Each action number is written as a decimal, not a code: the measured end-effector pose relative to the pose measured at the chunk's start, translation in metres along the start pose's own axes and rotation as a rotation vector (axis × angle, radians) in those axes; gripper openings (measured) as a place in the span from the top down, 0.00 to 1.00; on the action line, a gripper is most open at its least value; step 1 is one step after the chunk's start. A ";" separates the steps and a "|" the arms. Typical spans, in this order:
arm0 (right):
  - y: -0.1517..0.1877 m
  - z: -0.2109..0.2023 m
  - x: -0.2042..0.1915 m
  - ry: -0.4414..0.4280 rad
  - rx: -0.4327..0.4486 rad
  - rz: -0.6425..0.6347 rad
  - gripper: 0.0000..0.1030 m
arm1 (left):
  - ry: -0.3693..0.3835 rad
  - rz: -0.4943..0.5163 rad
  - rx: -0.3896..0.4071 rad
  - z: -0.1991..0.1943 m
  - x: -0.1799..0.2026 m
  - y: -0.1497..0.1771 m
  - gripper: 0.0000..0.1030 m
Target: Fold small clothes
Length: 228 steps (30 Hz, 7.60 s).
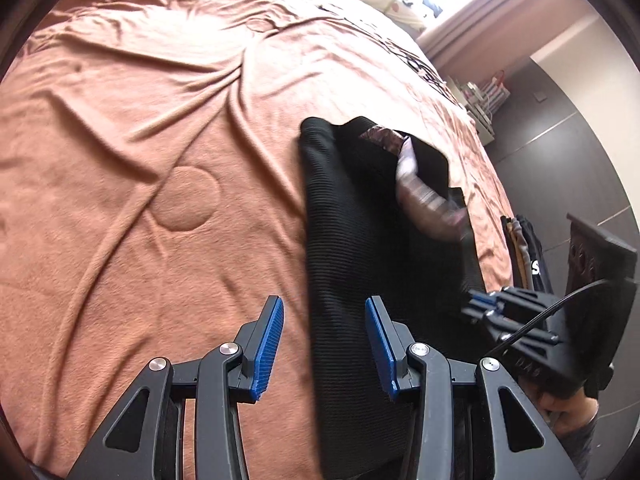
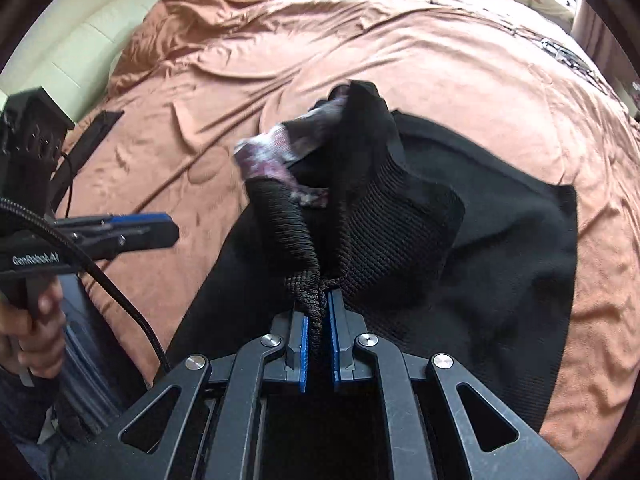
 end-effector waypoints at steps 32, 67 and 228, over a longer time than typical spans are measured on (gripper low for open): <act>-0.036 0.053 0.126 -0.235 -0.031 0.390 0.73 | -0.036 0.018 -0.102 0.054 0.004 0.008 0.56; -0.064 -0.001 0.174 0.303 0.108 0.271 0.98 | -0.021 0.030 -0.099 0.047 0.010 0.001 0.56; 0.070 0.039 0.163 -0.381 0.097 0.581 0.44 | 0.070 -0.100 -0.102 0.088 0.003 -0.029 0.55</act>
Point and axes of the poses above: each gripper's, at about its wrist camera, not at the fingertips, and z roughly the way its jaws point, x to its right, y to its underside, the point moved 3 cm from there along z, roughly the way its jaws point, and after that the axes turned 6 degrees about y, right-handed, at the moved point
